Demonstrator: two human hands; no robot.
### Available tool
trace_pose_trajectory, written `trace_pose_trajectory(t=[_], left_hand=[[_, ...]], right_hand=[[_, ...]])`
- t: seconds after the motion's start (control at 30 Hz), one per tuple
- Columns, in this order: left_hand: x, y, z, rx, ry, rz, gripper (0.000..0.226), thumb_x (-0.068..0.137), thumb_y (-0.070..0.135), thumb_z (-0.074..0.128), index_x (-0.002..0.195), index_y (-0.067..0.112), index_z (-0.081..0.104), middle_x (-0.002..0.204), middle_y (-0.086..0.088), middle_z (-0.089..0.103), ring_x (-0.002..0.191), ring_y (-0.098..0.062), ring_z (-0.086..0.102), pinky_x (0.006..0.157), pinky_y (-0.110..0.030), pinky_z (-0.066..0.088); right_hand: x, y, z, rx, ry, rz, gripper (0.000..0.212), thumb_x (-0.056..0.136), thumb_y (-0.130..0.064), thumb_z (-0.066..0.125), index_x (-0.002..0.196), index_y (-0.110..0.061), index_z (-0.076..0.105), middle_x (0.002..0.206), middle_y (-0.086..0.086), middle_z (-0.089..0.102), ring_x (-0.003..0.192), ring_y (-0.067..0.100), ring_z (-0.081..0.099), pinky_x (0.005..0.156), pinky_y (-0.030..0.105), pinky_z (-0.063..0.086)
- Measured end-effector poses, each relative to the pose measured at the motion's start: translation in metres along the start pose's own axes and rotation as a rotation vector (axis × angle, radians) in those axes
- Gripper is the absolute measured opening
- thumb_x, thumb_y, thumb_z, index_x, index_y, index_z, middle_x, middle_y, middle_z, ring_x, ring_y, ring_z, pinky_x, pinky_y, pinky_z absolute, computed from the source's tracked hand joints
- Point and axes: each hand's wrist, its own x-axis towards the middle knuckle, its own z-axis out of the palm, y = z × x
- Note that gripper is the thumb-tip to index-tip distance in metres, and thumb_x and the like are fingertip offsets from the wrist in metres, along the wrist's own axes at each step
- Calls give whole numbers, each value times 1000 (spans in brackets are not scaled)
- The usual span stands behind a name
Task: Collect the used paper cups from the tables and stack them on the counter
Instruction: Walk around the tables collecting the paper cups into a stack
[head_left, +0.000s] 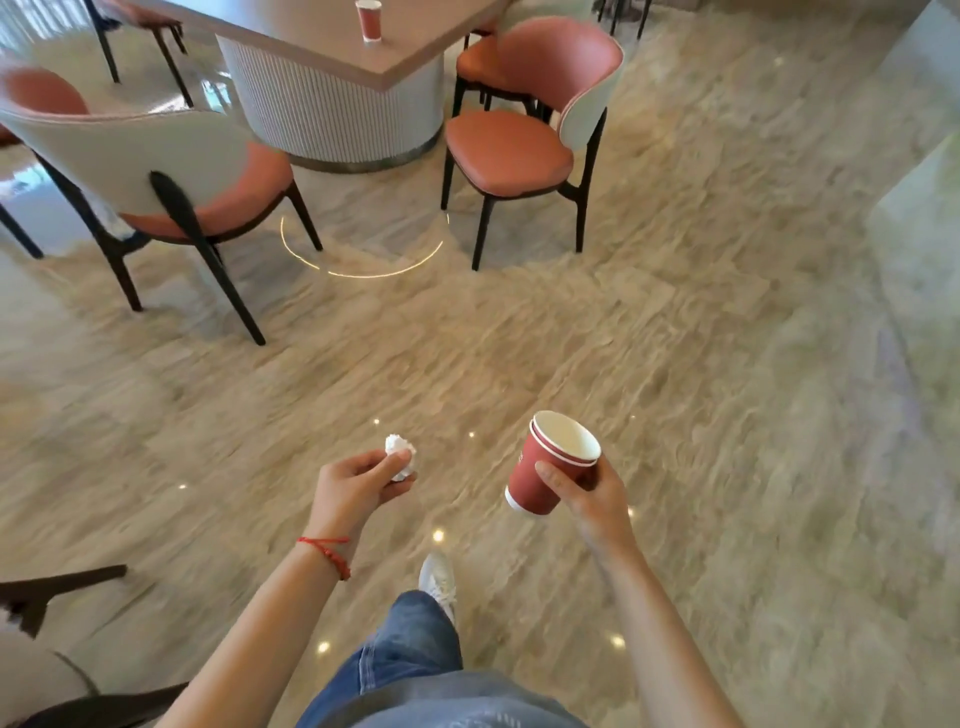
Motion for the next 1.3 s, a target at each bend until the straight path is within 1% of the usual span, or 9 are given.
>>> trace_pose_trajectory(t=[0.2,0.3,0.4,0.57,0.67,0.8,1.0,1.13,1.3], left_hand=[[83,51,-5,-84,37,21,13,80,12,69,68,6,71,80,-14,67,69,-17,70,60,-17,54],[113,65,-18,-117,101,17,13,80,13,69,69,8,72,81,-13,69,71,-17,70,61,-17,54],[132,74,-37,-190,182,16,12,80,12,69,69,8,72,80,-13,69,69,-16,70,60,-17,54],[162,90,-73,-330,375,13,8,80,7,67,74,4,70,81,-14,66,75,-22,66,60,-17,54],[181,103,-96,-384,499,32,8,81,6,66,73,3,69,79,-12,65,72,-18,65,60,-16,54],[208,126,-130,-445,655,66,8,82,5,65,82,-2,68,80,-12,64,77,-20,62,60,-16,55],[239,163,-178,-554,859,140,8,82,3,64,74,4,66,82,-13,62,79,-21,60,61,-17,56],[256,166,-209,-631,971,141,4,81,2,64,79,-1,67,79,-13,63,78,-21,60,62,-17,56],[292,162,-263,-659,1040,113,3,79,4,67,78,2,69,75,-7,68,77,-19,64,61,-17,55]], right_hand=[[92,-32,53,-28,-84,-1,51,65,-19,84,111,-20,62,104,-5,71,93,4,66,72,12,49],[129,-42,84,-49,-143,-4,48,67,-19,82,110,-21,62,104,-4,70,92,2,65,72,12,49],[160,-51,119,-77,-226,5,59,61,-27,81,115,-14,60,108,0,69,98,8,65,75,16,50],[215,-61,191,-166,-429,-2,49,70,-11,80,115,-10,60,106,0,69,89,-2,65,70,11,49],[246,-68,242,-196,-557,-6,47,71,-9,79,114,-8,61,105,3,69,93,7,65,72,15,51],[289,-87,317,-226,-752,-31,46,71,-6,78,112,-12,59,101,-3,68,87,-2,65,70,12,50],[331,-111,425,-292,-1000,-101,47,69,-6,79,109,-19,58,99,-6,67,81,-9,63,67,8,48],[346,-112,487,-349,-1111,-91,46,70,-8,79,104,-29,56,98,-10,67,81,-10,63,68,9,48],[361,-95,561,-364,-1179,-58,45,69,-11,80,103,-29,58,96,-11,69,83,-7,64,66,9,48]])
